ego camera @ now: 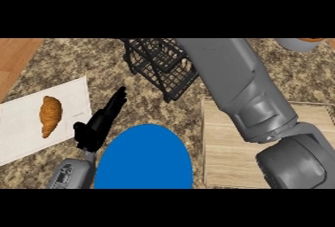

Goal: Pick the tomato from the tray and place it in the tiered basket

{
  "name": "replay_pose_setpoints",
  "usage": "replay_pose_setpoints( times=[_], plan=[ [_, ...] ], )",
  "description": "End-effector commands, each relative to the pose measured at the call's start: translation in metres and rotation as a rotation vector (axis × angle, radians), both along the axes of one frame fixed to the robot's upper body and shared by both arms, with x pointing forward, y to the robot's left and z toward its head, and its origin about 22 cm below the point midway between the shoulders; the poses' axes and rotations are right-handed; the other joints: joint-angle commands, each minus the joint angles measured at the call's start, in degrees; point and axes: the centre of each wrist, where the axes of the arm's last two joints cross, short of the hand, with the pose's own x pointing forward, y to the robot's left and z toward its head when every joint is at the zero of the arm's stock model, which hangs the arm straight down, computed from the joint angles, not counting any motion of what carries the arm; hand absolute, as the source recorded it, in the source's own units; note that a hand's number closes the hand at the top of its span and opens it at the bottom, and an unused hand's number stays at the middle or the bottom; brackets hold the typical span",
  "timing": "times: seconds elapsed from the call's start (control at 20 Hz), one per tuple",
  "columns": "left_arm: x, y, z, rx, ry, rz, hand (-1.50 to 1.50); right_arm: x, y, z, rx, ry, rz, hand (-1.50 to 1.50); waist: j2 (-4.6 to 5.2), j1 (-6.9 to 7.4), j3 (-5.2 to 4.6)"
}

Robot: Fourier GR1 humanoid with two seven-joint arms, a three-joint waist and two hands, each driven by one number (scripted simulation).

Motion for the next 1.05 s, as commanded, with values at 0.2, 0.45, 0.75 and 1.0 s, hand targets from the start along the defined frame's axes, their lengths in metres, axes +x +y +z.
replay_pose_setpoints(
  times=[0.2,0.45,0.75,1.0],
  plan=[
    [-0.012,0.022,-0.012,0.002,0.032,0.062,0.00,0.008,-0.017,0.012,-0.093,-0.199,-0.343,-1.50,-1.37,-4.44,-0.03],
    [-0.020,0.032,-0.011,-0.006,0.038,0.107,0.00,0.011,-0.035,0.014,-0.080,-0.336,-0.434,-1.50,-2.60,-6.98,0.17],
    [-0.035,0.059,-0.025,0.006,0.070,0.177,0.00,0.009,-0.073,0.008,-0.020,-0.368,-0.434,-1.50,-3.81,-10.57,0.35],
    [-0.047,0.061,-0.029,-0.010,0.092,0.215,0.00,0.004,-0.092,-0.015,-0.057,-0.318,-0.391,-1.50,-4.93,-12.52,0.47]
  ],
)
